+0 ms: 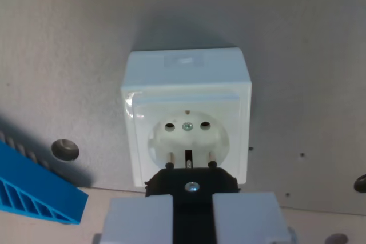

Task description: Move above the white socket

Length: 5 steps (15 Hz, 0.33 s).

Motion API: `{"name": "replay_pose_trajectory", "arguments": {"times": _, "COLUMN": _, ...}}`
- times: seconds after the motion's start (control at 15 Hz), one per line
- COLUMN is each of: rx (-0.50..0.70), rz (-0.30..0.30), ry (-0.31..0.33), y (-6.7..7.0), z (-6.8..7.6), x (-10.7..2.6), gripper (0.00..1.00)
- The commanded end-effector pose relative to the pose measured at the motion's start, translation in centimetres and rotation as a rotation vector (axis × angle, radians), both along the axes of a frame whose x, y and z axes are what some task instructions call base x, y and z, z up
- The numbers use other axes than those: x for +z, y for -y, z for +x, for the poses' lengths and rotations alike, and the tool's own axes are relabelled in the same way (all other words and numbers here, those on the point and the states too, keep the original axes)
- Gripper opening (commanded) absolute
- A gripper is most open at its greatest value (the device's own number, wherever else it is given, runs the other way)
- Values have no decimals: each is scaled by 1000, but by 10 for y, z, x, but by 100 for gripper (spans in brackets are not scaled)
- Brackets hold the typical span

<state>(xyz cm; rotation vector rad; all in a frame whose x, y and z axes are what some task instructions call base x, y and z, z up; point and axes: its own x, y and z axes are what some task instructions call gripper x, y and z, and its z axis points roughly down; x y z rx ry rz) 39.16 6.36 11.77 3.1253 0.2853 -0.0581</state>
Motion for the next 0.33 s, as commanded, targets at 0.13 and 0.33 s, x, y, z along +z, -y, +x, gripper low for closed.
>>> {"name": "replay_pose_trajectory", "arguments": {"times": 0.13, "rx": 50, "rz": -7, "ry": 107, "y": -1, "z": -6, "x": -11, "gripper": 0}}
{"name": "replay_pose_trajectory", "arguments": {"times": 0.33, "rx": 48, "rz": -8, "ry": 107, "y": -1, "z": -8, "x": -13, "gripper": 0}}
